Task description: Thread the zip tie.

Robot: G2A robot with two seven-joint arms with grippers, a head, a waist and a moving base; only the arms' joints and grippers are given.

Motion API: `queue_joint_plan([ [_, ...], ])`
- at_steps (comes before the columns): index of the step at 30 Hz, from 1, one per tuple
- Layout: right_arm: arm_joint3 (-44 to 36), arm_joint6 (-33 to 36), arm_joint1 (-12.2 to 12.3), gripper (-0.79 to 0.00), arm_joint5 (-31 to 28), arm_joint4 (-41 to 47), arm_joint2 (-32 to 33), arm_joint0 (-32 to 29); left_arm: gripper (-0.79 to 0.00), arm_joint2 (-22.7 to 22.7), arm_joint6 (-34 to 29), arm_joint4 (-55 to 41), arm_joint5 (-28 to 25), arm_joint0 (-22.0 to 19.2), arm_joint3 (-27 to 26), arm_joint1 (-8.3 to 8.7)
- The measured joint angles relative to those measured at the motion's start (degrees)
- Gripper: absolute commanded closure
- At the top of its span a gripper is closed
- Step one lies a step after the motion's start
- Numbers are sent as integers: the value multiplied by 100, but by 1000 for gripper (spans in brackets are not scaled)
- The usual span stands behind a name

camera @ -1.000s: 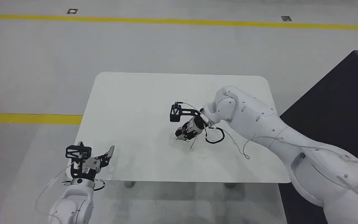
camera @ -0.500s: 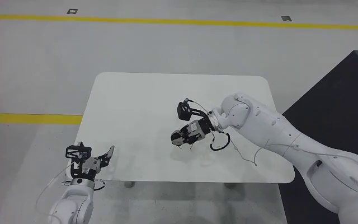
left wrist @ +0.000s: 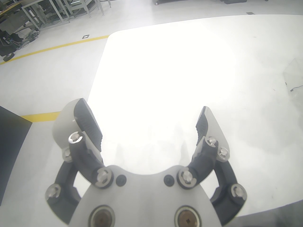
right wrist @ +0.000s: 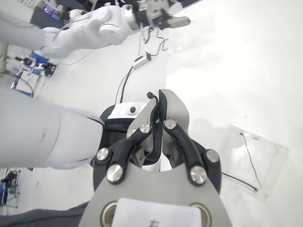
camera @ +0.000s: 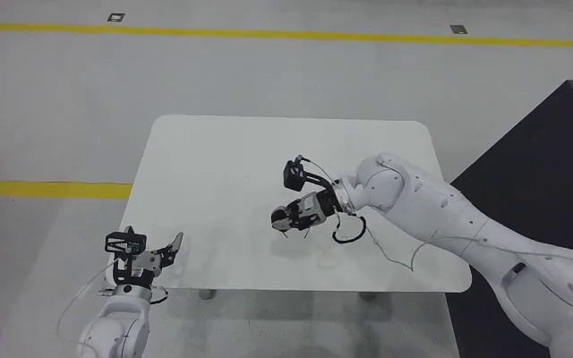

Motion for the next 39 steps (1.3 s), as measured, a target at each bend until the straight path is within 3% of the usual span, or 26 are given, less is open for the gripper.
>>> queue_joint_plan([
  [7,-656,280,257,0,1548,-989,303,-70,-785,0,0,0,0,0,0,0],
  [13,-1187,515,506,0,2007,-1209,669,-257,-785,0,0,0,0,0,0,0],
  [20,-1214,532,516,0,2052,-1244,688,-260,-785,6,0,-7,-11,1,-8,0],
  [25,-1214,532,516,0,2052,-1244,688,-260,-785,173,245,262,-527,241,-433,11],
  [29,-1214,532,516,0,2052,-1244,688,-260,-785,486,723,940,-512,552,-811,0],
  [32,-1214,532,516,0,2052,-1244,688,-260,-785,513,802,1043,-260,544,-848,-13],
  [37,-1258,542,519,0,1988,-1270,688,-303,-785,508,794,1032,-304,541,-842,-12],
  [39,-1434,730,524,0,2138,-1655,690,-284,-785,564,753,1210,-450,542,-809,6],
])
